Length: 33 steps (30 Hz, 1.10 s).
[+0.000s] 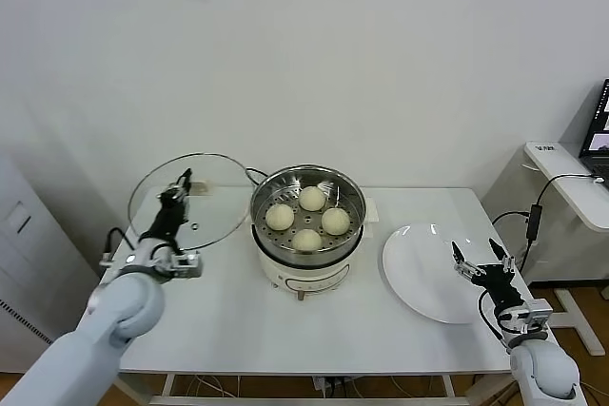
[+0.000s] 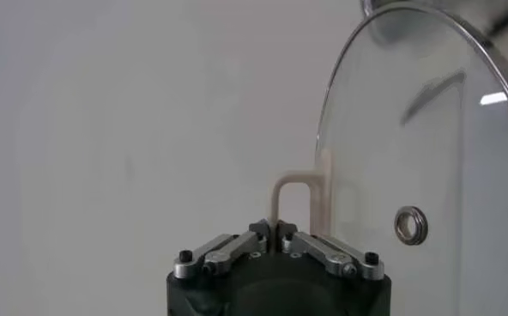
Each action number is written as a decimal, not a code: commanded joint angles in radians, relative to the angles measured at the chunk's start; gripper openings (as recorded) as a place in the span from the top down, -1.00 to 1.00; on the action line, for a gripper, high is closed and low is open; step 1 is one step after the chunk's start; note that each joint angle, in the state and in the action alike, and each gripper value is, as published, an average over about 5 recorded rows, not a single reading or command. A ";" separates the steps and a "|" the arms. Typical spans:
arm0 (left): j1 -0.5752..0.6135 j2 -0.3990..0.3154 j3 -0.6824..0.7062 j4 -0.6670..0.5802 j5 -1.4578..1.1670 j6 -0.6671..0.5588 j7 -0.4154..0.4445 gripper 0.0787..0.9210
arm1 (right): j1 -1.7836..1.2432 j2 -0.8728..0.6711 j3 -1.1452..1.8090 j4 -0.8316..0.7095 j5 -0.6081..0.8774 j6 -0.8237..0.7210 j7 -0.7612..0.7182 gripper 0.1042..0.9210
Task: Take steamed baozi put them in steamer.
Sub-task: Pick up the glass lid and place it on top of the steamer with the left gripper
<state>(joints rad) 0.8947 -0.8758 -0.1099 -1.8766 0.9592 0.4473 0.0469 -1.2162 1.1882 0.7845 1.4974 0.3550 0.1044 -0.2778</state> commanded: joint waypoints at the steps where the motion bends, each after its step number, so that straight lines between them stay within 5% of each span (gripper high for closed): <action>1: -0.308 -0.076 0.370 -0.031 0.088 0.297 0.209 0.93 | -0.005 -0.006 0.004 -0.006 -0.002 0.005 -0.006 -0.76; 15: -0.397 -0.325 0.505 0.110 0.247 0.338 0.298 0.93 | 0.012 0.003 -0.010 -0.020 -0.017 0.004 -0.005 -0.76; 33: -0.352 -0.473 0.441 0.243 0.331 0.338 0.272 0.93 | 0.007 0.018 -0.012 -0.026 -0.038 0.008 -0.009 -0.76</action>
<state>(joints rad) 0.5462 -1.2534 0.3424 -1.7048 1.2350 0.7365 0.3105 -1.2090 1.2055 0.7729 1.4719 0.3190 0.1116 -0.2859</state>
